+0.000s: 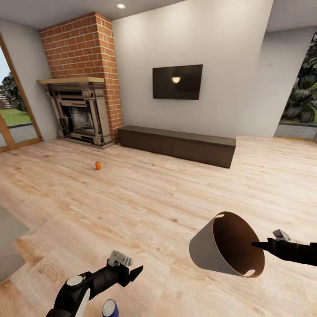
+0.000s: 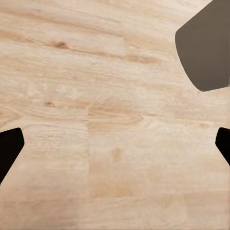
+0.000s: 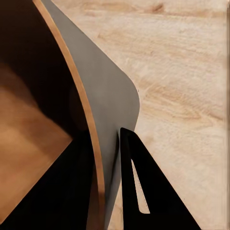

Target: Put the three can of soda from the living room inside the tash can in the kitchen.

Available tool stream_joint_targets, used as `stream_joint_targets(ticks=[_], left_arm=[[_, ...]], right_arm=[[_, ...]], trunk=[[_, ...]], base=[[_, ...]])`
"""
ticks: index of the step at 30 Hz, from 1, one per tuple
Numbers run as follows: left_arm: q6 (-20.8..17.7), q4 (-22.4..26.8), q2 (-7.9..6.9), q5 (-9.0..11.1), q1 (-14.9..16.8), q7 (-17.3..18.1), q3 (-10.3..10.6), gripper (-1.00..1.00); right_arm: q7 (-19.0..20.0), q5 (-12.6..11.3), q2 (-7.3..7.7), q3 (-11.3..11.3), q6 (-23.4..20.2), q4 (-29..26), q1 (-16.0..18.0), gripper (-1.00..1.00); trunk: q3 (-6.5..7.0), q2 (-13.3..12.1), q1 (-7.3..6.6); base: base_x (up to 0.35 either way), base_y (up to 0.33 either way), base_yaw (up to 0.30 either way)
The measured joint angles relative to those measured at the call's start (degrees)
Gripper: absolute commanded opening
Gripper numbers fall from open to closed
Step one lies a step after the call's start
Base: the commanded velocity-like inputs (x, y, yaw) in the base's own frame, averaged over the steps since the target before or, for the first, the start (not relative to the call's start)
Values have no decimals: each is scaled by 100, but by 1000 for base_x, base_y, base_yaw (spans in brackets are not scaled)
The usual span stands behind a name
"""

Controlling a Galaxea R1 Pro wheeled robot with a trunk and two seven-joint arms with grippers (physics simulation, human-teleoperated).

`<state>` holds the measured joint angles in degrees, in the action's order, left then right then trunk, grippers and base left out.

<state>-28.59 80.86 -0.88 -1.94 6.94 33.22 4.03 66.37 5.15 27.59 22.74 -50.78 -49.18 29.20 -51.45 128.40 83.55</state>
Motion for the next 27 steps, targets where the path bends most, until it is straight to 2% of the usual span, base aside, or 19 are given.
stream_joint_targets(ticks=[7,17,27], left_arm=[[2,0,0,19,0,4,-7,100],[2,0,-7,70,0,62,-15,100],[2,0,-8,58,0,82,-16,100]], right_arm=[[-2,4,2,-2,8,0,-2,-100],[0,1,1,-2,0,0,-2,-100],[-1,1,1,-3,2,0,-3,-100]], trunk=[[0,0,0],[0,0,0],[0,0,0]], base=[[172,-102,0],[20,-3,0],[214,181,0]])
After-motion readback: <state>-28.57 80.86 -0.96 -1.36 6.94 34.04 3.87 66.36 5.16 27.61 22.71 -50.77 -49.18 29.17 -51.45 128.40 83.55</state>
